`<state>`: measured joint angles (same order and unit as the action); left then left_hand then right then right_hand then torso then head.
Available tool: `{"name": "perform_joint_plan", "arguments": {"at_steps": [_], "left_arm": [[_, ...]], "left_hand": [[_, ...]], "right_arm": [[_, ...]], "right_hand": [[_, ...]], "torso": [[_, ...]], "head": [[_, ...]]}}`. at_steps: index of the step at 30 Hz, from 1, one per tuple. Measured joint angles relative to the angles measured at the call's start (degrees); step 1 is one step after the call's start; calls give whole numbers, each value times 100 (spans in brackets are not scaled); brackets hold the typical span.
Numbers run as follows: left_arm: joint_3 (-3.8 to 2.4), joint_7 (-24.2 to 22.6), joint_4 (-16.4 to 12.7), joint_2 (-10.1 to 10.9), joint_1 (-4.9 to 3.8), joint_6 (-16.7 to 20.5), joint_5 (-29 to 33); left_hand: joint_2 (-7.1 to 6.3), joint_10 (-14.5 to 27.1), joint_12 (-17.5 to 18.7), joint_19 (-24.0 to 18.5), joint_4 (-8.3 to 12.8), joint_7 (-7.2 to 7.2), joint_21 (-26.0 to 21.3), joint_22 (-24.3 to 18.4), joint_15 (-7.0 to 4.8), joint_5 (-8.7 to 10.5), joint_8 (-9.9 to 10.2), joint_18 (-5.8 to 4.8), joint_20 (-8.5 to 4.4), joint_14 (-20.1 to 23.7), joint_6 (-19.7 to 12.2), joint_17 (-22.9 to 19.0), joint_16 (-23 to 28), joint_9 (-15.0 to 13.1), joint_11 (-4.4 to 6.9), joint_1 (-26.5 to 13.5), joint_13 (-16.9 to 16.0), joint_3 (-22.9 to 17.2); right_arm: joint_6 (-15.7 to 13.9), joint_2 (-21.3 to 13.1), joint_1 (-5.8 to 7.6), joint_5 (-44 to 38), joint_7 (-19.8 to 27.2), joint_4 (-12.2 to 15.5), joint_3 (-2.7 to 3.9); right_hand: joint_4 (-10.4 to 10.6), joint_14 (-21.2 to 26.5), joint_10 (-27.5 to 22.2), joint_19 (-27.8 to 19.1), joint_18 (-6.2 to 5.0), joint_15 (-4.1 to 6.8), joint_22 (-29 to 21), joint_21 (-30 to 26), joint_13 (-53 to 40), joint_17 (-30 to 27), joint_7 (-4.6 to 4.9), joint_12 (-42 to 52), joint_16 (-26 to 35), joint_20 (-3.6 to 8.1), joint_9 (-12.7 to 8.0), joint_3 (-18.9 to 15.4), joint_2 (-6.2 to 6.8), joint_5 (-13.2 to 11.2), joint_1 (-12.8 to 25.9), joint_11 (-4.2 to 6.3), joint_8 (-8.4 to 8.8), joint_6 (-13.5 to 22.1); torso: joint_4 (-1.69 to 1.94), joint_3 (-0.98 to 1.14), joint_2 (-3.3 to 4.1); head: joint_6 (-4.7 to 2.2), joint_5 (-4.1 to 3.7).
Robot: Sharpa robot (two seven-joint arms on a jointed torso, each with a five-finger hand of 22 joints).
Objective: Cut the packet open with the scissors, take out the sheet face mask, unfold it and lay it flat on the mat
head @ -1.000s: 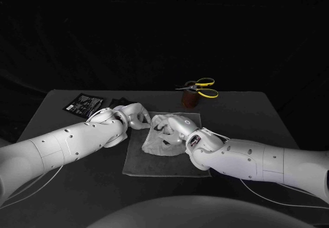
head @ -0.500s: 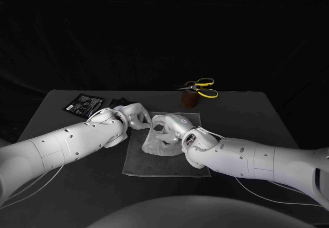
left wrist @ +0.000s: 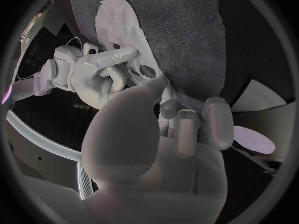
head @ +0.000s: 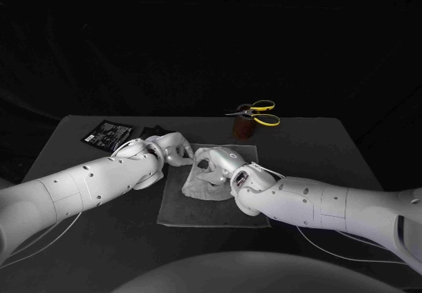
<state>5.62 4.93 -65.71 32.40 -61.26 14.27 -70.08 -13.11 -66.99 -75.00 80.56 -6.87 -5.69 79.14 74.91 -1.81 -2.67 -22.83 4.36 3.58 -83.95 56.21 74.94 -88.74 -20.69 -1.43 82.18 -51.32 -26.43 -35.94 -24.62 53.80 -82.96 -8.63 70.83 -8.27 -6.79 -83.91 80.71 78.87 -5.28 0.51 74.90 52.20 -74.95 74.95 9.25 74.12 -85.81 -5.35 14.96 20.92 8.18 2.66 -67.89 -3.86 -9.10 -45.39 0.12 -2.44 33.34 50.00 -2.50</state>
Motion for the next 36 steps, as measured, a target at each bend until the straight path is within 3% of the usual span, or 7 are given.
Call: {"name": "perform_joint_plan", "arguments": {"at_steps": [7, 25, 36], "left_arm": [[0, 3, 0, 3, -1, 1, 7], [0, 8, 4, 6, -1, -1, 31], [0, 9, 3, 4, -1, -3, 43]], "left_hand": [[23, -10, 0, 0, -2, -1, -2, 1, 0, 0, 0, 0, 0, 0, 2, 0, 0, 1, 10, 23, -2, -1], [46, -9, 1, 0, 0, 2, -3, 4, 0, 0, 0, 1, 0, 0, 4, 0, 1, 2, 10, 46, -10, -31], [69, -9, 2, 0, 8, 3, -4, 3, 0, 0, 0, 0, 0, 0, 4, 0, 7, 9, 9, 69, -10, -71]], "right_arm": [[21, 26, -1, 81, 13, -37, 1], [23, 83, -1, 139, 45, -165, 14], [127, 135, 11, 134, 67, -250, 27]], "right_hand": [[38, -20, 21, 0, 2, -21, 1, 0, 4, -5, 30, 28, 1, 0, 43, -70, -73, -1, -20, -21, -109, -264], [23, -20, 20, -20, 3, -21, 5, 0, 0, -2, 35, 30, 4, -20, 41, -86, -125, -2, -27, -20, -109, -275], [23, -19, 19, -20, -86, -21, 0, 1, 1, 1, 26, 30, -6, -20, 39, -86, -148, -4, -50, -19, -108, -282]], "torso": [[-1, 2, -1], [-4, 7, -1], [-2, 3, -1]], "head": [[0, 2], [0, -12], [0, -19]]}}
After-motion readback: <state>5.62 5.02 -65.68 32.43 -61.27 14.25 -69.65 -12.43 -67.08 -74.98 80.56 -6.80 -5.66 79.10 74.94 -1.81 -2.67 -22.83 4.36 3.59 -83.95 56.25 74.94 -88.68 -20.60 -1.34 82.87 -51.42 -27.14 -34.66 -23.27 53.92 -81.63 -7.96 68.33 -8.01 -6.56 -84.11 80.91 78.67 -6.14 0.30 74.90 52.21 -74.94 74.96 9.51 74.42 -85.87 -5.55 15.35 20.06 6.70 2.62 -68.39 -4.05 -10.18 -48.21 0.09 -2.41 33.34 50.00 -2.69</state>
